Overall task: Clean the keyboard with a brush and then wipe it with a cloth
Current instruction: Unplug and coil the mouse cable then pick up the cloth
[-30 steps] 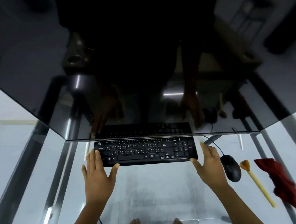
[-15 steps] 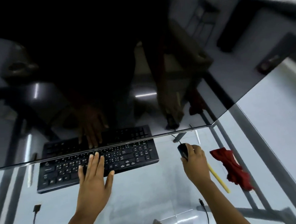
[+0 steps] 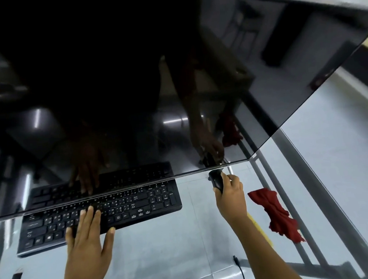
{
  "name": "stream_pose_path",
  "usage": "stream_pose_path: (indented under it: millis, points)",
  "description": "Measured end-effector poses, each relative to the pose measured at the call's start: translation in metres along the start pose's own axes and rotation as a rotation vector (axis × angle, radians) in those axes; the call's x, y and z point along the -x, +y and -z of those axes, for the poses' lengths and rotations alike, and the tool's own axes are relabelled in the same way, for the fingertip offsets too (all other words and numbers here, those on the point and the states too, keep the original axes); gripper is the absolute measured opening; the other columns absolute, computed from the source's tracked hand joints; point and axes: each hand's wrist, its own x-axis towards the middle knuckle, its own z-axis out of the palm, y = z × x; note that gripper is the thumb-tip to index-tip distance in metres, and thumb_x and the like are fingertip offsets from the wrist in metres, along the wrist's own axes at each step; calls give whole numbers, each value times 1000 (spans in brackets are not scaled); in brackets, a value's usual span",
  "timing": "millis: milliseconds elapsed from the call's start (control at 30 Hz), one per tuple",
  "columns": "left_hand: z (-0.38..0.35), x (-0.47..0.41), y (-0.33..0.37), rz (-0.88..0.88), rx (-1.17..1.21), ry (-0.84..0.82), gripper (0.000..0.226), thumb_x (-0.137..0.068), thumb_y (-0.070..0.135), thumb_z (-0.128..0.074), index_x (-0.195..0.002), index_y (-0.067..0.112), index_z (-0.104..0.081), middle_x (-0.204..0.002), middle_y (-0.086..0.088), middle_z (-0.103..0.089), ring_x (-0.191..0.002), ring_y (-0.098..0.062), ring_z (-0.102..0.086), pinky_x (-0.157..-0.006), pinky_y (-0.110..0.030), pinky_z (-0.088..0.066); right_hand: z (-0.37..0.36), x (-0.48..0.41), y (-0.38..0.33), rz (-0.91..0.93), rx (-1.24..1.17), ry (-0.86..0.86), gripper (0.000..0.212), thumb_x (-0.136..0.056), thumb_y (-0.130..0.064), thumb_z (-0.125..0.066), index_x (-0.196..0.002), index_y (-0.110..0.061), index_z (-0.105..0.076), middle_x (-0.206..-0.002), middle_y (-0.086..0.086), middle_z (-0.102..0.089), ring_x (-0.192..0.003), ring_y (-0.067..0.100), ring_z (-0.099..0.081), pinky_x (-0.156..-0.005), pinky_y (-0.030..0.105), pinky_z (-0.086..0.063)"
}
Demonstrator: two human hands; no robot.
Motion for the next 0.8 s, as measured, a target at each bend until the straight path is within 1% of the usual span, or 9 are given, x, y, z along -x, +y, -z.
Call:
stream_pose_path:
  millis: [133,267,367,467,567,633,700,733,800]
  points:
    - [0,-1,3,17,-2,38,77,-89,58,-25,-140,3,-42,-155,-10,-30,-147,-19,-13,-116,-51,-7,4,-5,-4,-3,16,-28,49,-94,-23,-62,-138,-8,-47,-134,16,-48,-114,31,-50,-98,42,-47]
    - [6,0,7,26,33,84,75,-90,55,-27,-140,1,-41,-154,-12,-31,-147,-21,-14,-116,-51,-9,6,-1,-4,17,56,-18,52,-90,-24,-66,-136,-7,-49,-130,18,-50,-111,34,-52,-94,45,-48]
    - [13,3,2,82,62,114,66,-97,49,-39,-142,1,-39,-155,-11,-28,-147,-20,-12,-117,-48,-6,6,12,-5,68,100,59,52,-84,-19,-73,-130,-3,-55,-123,21,-55,-103,37,-57,-86,48,-51]
    - [28,13,-23,218,88,169,60,-94,32,-51,-142,-1,-38,-155,-13,-27,-147,-25,-14,-117,-52,-8,0,38,-27,164,114,78,51,-78,-15,-78,-124,-3,-60,-118,21,-57,-101,39,-59,-82,48,-52]
    - [44,33,-59,373,56,197,57,-91,20,-58,-140,-3,-40,-151,-18,-33,-143,-32,-22,-114,-53,-16,-18,77,-72,385,80,6,52,-73,-12,-79,-122,-5,-62,-119,20,-57,-104,40,-59,-83,47,-53]
    - [51,50,-79,411,58,212,50,-86,14,-64,-131,-3,-49,-136,-22,-48,-129,-39,-41,-105,-55,-33,-31,103,-105,527,65,-87,52,-72,-14,-80,-121,-9,-65,-119,16,-58,-103,36,-61,-82,44,-54]
    - [59,67,-91,443,69,227,37,-79,11,-71,-113,0,-60,-112,-20,-59,-105,-40,-55,-86,-52,-46,-38,125,-142,628,39,-169,50,-73,-18,-80,-120,-12,-66,-120,12,-59,-103,32,-61,-84,41,-54]
    - [62,74,-94,470,64,219,33,-77,12,-74,-106,1,-62,-103,-18,-59,-97,-40,-56,-80,-50,-48,-42,133,-159,663,30,-195,48,-74,-20,-80,-120,-13,-66,-120,11,-59,-103,30,-62,-84,41,-54]
    - [64,82,-97,490,64,190,27,-76,13,-75,-97,3,-63,-95,-17,-59,-88,-39,-57,-73,-47,-49,-49,142,-186,703,21,-223,46,-74,-20,-80,-118,-13,-67,-119,10,-59,-102,30,-62,-85,40,-53]
